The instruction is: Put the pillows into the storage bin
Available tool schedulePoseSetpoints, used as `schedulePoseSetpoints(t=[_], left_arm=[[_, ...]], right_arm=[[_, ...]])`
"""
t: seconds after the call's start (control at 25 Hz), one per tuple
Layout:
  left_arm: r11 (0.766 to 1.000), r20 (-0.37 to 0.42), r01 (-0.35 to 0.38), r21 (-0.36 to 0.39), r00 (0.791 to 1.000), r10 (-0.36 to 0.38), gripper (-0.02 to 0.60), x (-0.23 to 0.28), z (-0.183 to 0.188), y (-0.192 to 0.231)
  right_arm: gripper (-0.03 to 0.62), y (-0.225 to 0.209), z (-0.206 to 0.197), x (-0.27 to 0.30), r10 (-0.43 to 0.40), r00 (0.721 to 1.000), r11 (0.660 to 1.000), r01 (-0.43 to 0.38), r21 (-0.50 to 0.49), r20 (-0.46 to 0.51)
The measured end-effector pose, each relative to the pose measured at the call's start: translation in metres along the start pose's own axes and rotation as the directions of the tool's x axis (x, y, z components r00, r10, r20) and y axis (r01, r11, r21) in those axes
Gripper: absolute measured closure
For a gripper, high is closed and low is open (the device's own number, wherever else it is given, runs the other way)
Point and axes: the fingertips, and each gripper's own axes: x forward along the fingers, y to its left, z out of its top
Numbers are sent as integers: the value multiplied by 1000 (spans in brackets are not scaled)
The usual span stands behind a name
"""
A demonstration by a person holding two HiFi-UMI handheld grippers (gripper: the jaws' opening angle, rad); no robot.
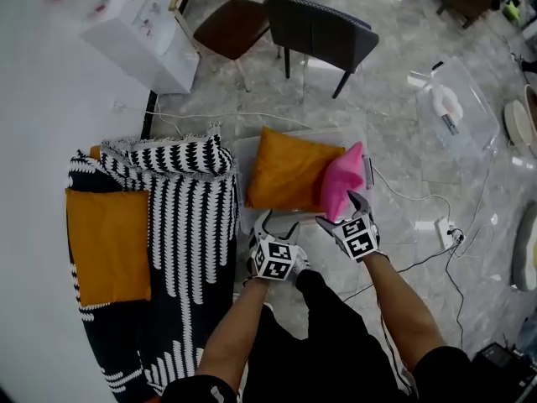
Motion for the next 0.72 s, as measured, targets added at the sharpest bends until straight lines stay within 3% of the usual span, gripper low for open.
schedulePoseSetpoints(t=[0.2, 0.52, 0.72], left_arm=[[999, 45, -50, -6, 998, 51, 253, -17, 11, 13], [990, 31, -120, -80, 992, 123, 254, -31, 0, 46], [945, 15, -242, -218, 968, 252, 253, -75, -37, 96]], right_arm=[[89, 21, 20, -1, 50, 998, 998, -49, -45, 39], [95, 45, 43, 15, 123, 990, 990, -118, -75, 68], [95, 105, 67, 48, 229, 972, 960, -217, -175, 51]])
